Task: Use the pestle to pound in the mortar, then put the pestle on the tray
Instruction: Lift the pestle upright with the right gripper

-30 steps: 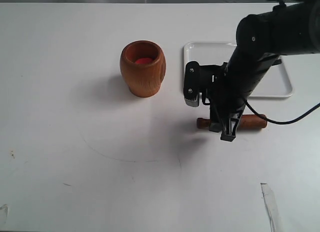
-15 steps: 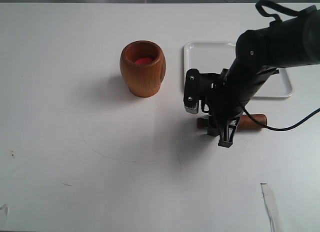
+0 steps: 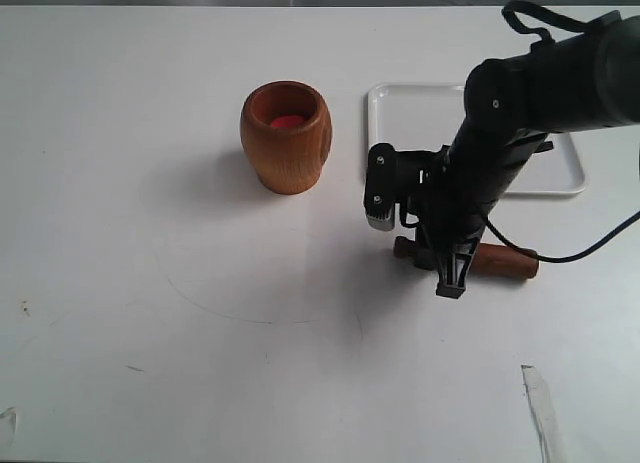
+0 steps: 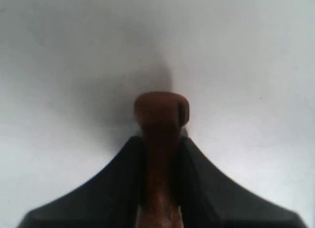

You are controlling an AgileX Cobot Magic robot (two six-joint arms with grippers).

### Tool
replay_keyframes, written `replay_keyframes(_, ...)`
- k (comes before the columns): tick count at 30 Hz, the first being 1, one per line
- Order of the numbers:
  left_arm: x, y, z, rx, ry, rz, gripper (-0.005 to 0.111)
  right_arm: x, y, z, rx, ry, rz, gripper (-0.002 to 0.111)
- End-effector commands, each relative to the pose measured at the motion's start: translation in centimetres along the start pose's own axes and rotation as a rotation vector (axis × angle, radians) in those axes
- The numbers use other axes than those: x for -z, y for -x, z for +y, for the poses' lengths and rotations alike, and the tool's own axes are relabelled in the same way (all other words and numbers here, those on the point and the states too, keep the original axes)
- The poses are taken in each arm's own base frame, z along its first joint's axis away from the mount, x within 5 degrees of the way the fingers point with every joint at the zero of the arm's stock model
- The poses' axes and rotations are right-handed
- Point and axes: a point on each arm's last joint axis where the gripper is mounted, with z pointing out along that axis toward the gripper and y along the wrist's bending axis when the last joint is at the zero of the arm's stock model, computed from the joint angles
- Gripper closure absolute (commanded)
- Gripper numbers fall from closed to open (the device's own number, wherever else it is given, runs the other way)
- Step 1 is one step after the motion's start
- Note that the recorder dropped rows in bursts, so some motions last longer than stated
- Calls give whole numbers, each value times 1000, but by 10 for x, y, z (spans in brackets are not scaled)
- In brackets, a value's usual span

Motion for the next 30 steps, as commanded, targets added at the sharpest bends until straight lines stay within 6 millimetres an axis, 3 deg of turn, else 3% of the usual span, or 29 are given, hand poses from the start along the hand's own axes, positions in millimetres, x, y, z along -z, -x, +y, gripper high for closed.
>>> replay_keyframes(1,0,0,-1,12,-8,-7,107,-18,-6,0,39,7,61,108)
replay_keyframes(4,0,0,-1,12,-8,-7,107,-8,-4,-7,-22,-49,56,108)
replay_keyframes(7,0,0,-1,12,-8,-7,107,22,4,-15,-62,-126,15,108)
replay_keyframes(13,0,0,-1,12,-8,-7,107,128,24,-23,-94,-417,-273,108)
replay_keyframes(17,0,0,-1,12,-8,-7,107,212,31,-13,-216,-686,-696,108)
replay_keyframes(20,0,0,-1,12,-8,-7,107,252,28,-6,-332,-803,-940,108)
replay_keyframes(24,0,0,-1,12,-8,-7,107,264,26,-4,-356,-857,-1005,108)
replay_keyframes(30,0,0,-1,12,-8,-7,107,244,46,-17,-440,-862,-1066,108)
